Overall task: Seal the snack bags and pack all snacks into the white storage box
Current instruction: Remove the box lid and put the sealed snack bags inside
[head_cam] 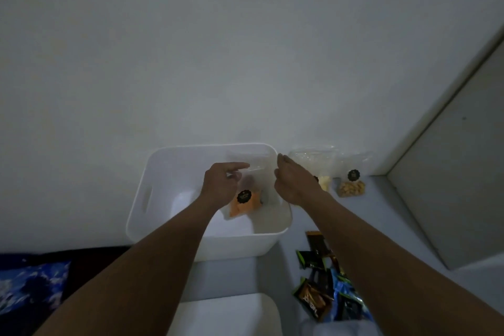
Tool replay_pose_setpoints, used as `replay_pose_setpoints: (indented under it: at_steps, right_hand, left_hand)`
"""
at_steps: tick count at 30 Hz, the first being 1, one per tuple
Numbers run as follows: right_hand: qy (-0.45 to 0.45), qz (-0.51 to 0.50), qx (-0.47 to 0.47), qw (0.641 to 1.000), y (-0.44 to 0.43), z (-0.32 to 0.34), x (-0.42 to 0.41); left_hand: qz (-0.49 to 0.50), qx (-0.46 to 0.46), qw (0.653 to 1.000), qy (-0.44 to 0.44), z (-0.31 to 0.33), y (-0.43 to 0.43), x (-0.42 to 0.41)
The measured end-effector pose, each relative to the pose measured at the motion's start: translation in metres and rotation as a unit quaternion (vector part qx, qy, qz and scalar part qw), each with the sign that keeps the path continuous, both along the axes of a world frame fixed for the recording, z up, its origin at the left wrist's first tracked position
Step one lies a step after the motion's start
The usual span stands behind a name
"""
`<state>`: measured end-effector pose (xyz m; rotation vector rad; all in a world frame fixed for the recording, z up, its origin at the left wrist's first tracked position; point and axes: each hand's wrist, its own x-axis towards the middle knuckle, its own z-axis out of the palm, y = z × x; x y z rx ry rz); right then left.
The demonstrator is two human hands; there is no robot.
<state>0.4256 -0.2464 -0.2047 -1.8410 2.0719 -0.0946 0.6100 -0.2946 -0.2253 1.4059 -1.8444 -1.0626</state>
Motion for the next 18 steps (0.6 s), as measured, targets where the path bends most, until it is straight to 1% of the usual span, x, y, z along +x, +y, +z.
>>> replay_pose_setpoints:
  at_steps: [4,8,11,14,18]
  right_hand:
    - [-0.044,-0.009,-0.019,0.999,0.011,-0.001,-0.002]
    - [-0.07,-0.008,-0.049,0.996,0.014,-0.003,-0.003]
    - [-0.074,-0.022,-0.042,0.996,0.012,-0.006,-0.001]
    - [-0.078,-0.029,-0.039,0.996,0.007,-0.01,-0.003]
    - [-0.058,-0.02,-0.046,0.997,0.007,-0.01,-0.002]
  left_hand:
    - [0.002,0.002,0.999,-0.034,-0.018,-0.004,-0.018]
    - [0.019,-0.033,0.995,-0.097,-0.036,-0.008,-0.025]
    - [0.031,-0.061,0.99,-0.122,-0.04,-0.008,-0.029]
    - [0.051,-0.088,0.987,-0.128,-0.038,-0.011,-0.034]
    - [0.086,-0.093,0.98,-0.156,-0.04,-0.013,-0.034]
